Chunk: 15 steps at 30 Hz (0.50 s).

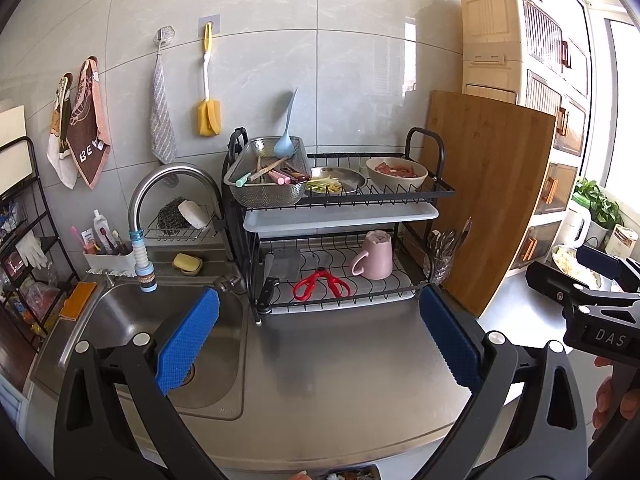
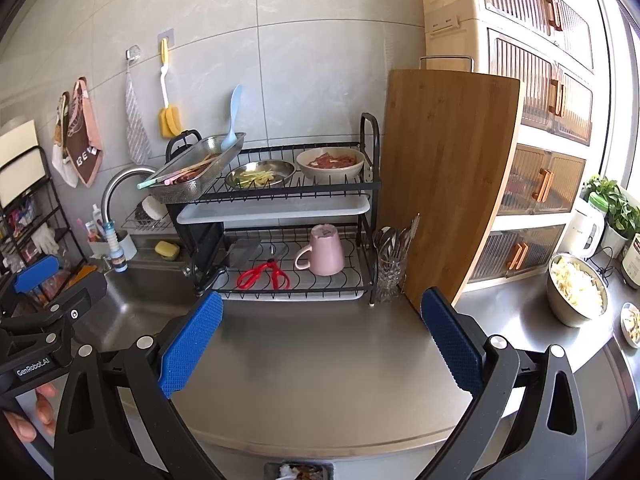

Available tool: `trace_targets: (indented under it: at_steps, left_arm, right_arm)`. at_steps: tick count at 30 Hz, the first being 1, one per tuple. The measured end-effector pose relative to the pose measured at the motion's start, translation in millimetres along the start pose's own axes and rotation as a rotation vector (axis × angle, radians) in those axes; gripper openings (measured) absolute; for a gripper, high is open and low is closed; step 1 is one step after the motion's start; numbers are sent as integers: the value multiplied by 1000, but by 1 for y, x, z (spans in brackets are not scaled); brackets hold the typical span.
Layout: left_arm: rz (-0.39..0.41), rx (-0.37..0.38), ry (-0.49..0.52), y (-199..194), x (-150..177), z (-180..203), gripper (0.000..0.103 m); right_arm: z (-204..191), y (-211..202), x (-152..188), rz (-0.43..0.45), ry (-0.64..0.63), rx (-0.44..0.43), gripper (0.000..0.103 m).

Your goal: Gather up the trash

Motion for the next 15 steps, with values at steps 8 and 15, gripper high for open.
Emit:
trace_targets:
  at_steps: [8,15]
  left_arm:
    - [1,0,-2,-1,0,0,95]
    - [3,-5,-2,-3,0,0,95]
  right_arm:
    - [1,-1,0,2,0,7,100]
    - [2,-1,0,0,3,11,100]
Point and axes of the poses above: each gripper's, at about its wrist camera, not at the fingertips, and y roughly the way its jaws point, z to its right, x to its underside, the point moved 5 cm from there along y, roughly the way its jaws point, and after that the axes turned 8 degrees about y, right-handed, at the moved point
